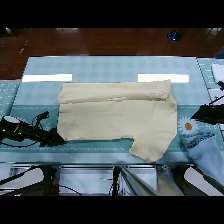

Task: Fold the shirts.

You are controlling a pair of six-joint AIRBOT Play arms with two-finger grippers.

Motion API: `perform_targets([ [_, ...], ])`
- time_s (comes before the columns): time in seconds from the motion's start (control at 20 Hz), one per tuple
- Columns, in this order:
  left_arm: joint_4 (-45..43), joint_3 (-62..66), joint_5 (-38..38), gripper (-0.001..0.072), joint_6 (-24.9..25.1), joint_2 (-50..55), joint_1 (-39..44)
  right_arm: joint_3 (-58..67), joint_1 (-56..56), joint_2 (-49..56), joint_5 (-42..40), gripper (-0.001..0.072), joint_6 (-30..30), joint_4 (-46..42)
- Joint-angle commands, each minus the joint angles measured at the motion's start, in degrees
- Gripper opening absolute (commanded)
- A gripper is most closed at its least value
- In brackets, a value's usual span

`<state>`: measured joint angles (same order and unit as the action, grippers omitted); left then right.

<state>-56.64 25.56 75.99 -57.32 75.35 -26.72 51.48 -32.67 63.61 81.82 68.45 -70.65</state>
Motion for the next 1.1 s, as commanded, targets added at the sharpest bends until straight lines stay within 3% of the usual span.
perform_targets([
  [0.0,-0.74,0.22,-6.12,0.0082,2.16,0.2,-1.62,-0.02,-0.02,-0.98,0.31,0.034,0.68,-1.25],
  [0.05,-0.79,0.39,-5.25,0.0336,2.16,0.11,-2.05,-0.02,-0.02,-0.98,0.35,0.0339,0.68,-1.27],
  [0.1,-0.79,0.46,-4.79,0.048,1.73,-0.11,-2.6,-0.02,-0.02,-0.98,0.33,0.0339,0.68,-1.33],
  [0.75,-1.6,1.03,-8.79,0.0487,0.04,-7.13,-9.18,-0.02,-0.02,-0.98,1.49,0.0338,0.72,-1.2],
  [0.95,-0.96,0.98,-10.54,0.0483,0.04,-6.69,-7.65,-0.02,-0.02,-0.98,0.5,0.0338,0.76,-1.18],
  [1.05,-0.61,1.01,-12.33,0.0306,0.04,-6.08,-4.72,-0.02,-0.02,-0.98,0.46,0.0338,0.76,-1.18],
])
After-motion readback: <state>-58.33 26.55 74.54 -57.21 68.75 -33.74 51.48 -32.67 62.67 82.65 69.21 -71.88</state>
